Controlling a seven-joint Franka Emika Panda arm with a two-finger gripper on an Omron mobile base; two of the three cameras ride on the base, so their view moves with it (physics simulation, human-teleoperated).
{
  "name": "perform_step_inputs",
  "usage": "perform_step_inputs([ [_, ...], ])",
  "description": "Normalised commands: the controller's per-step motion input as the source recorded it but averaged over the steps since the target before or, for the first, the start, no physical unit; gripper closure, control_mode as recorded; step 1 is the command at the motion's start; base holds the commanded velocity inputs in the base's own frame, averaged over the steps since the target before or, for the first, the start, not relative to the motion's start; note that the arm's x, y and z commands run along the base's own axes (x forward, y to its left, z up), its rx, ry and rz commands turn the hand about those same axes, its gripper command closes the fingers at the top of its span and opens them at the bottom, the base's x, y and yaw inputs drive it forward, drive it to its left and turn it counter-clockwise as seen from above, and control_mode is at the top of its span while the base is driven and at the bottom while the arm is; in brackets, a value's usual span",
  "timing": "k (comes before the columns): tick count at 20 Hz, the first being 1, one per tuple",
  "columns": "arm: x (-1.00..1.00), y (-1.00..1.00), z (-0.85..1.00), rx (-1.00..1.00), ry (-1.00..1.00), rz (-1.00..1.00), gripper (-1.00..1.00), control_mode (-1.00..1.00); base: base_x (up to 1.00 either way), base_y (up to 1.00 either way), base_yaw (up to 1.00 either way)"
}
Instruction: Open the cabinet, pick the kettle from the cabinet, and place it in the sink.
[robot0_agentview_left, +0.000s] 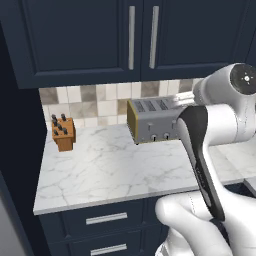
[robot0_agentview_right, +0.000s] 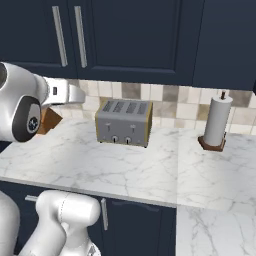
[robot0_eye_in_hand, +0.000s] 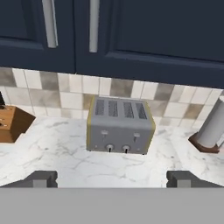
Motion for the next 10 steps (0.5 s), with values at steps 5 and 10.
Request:
perform_step_inputs([
  [5,-0.28,0.0,0.13,0.0,-0.15,0.0,-1.0,-1.0,0.0,0.0,0.0],
  [10,-0.2,0.11,0.1,0.0,-0.12,0.0,-1.0,-1.0,0.0,0.0,0.0],
])
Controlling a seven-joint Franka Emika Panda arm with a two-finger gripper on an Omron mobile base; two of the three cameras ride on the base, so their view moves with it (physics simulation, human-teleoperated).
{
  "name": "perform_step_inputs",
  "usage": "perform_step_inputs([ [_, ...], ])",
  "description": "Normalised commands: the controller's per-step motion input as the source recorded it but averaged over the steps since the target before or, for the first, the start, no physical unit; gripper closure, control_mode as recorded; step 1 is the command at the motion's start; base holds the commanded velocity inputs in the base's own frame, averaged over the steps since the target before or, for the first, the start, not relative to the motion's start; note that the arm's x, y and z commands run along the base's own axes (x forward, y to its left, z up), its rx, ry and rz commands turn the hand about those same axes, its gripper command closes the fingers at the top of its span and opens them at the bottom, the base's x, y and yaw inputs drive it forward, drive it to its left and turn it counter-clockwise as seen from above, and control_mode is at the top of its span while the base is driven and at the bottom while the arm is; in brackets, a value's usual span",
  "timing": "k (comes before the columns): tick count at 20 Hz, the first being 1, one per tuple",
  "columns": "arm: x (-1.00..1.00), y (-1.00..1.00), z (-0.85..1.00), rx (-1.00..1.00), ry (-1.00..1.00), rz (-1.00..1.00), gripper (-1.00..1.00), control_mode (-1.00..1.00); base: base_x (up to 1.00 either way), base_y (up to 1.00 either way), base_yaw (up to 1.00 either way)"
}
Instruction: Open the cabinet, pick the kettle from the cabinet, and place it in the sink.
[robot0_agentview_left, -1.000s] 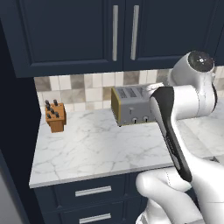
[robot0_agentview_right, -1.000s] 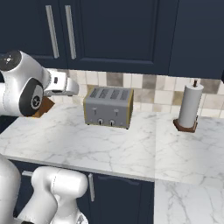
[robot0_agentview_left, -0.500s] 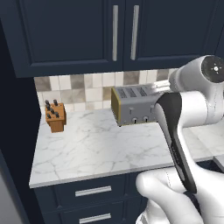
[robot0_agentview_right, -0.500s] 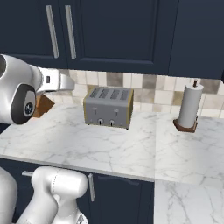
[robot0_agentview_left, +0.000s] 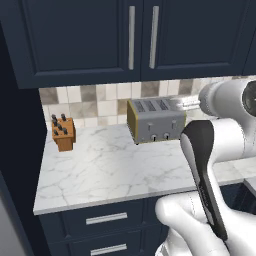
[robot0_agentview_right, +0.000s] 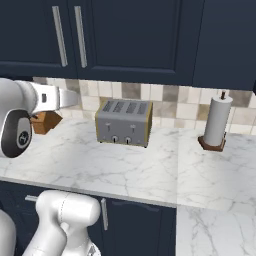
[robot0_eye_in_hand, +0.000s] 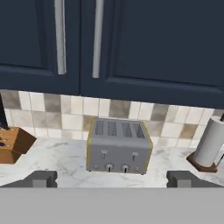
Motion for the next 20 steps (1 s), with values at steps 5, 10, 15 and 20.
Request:
perform_step_inputs([
  [5,-0.2,0.07,0.07,0.0,-0.18,0.02,-1.0,-1.0,0.0,0.0,0.0],
  [10,-0.42,0.04,0.2,0.01,-0.21,0.04,-1.0,-1.0,0.0,0.0,0.0],
  [15,-0.29,0.12,0.1,0.0,-0.1,0.03,-1.0,-1.0,0.0,0.0,0.0],
  [20,-0.13,0.16,0.2,0.0,-0.08,0.03,-1.0,-1.0,0.0,0.0,0.0],
])
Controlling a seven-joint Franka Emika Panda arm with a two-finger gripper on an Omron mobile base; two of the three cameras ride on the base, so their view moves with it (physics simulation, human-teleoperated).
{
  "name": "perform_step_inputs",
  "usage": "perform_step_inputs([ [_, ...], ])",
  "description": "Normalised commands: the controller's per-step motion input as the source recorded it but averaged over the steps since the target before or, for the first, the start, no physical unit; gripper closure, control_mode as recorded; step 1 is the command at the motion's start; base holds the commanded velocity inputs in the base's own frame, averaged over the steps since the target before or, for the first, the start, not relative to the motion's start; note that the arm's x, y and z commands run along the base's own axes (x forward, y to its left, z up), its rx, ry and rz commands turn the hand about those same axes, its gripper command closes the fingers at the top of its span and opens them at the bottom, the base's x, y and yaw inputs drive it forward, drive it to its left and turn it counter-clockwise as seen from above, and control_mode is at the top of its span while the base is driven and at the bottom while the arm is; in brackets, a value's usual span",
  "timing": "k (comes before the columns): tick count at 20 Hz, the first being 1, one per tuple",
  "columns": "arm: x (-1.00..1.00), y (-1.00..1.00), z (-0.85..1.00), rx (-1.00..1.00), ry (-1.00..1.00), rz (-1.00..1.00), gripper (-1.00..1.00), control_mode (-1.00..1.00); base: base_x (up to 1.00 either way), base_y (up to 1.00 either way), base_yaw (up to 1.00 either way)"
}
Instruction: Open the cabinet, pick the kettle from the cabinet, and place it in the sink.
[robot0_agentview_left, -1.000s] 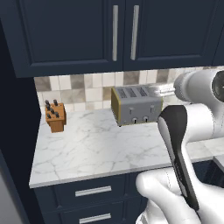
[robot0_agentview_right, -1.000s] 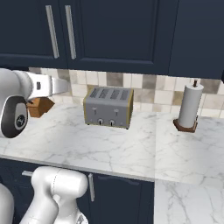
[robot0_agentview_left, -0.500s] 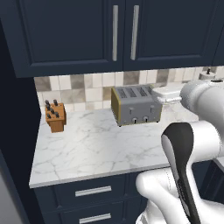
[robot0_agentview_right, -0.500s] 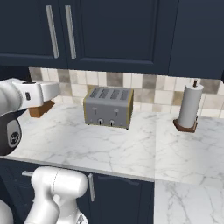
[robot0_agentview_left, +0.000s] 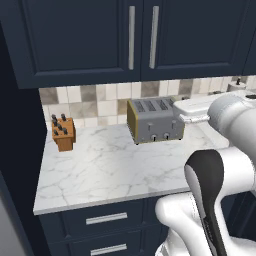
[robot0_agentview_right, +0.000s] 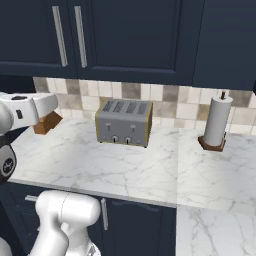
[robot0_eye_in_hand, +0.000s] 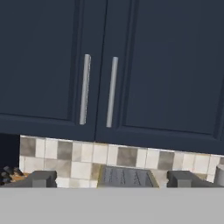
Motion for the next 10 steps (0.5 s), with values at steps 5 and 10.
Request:
perform_step_inputs([
  [5,0.0,0.02,0.25,0.0,-0.07,0.01,-1.0,-1.0,0.0,0.0,0.0],
  [10,0.0,0.0,0.16,0.0,-0.1,0.01,-1.0,-1.0,0.0,0.0,0.0],
])
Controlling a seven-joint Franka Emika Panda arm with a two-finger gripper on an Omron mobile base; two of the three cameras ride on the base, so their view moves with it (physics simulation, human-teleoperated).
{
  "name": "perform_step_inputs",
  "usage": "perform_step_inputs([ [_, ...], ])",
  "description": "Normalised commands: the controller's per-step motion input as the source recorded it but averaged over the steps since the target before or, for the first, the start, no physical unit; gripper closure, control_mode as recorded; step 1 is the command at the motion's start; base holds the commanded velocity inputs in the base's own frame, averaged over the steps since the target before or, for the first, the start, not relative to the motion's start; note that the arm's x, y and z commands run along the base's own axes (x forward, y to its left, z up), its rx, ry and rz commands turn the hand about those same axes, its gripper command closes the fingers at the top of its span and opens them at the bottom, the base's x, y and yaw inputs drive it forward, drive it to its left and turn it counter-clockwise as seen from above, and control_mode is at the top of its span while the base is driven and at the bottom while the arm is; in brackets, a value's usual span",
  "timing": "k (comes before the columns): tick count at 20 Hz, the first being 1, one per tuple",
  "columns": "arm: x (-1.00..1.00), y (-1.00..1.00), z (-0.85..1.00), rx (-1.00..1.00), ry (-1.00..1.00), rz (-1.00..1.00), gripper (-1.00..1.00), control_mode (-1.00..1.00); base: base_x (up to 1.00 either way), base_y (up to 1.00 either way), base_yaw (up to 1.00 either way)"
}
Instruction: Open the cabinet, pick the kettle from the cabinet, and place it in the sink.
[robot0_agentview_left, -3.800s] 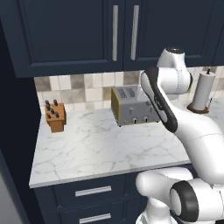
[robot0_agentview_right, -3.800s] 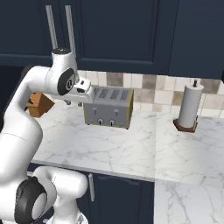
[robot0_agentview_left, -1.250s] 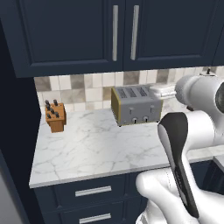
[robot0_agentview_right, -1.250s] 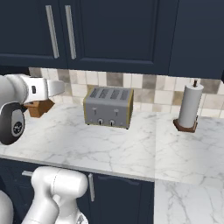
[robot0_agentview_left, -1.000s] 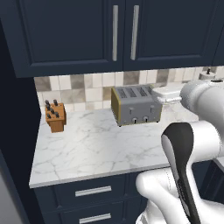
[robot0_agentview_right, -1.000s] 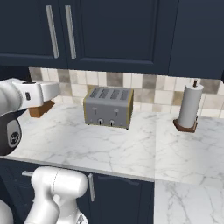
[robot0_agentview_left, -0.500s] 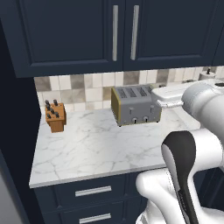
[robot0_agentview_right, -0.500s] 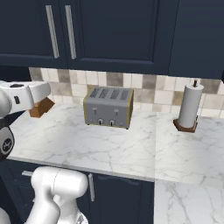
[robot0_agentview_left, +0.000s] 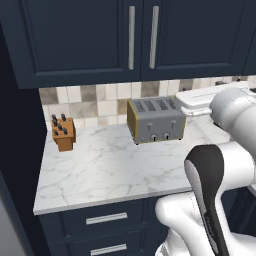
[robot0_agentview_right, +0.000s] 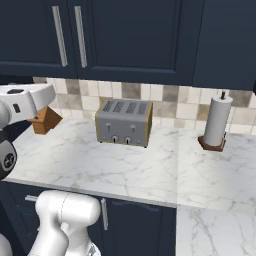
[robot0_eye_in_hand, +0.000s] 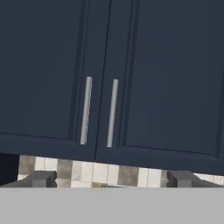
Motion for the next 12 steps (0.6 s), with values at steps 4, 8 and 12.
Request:
perform_step_inputs([
  [4,0.04,0.0,0.13,0.0,-0.09,0.0,-1.0,-1.0,0.0,0.0,0.0],
  [8,0.07,-0.07,0.08,0.01,-0.07,0.0,-1.0,-1.0,0.0,0.0,0.0],
  [12,0.17,-0.14,0.03,0.03,-0.04,0.0,-1.0,-1.0,0.0,0.0,0.0],
])
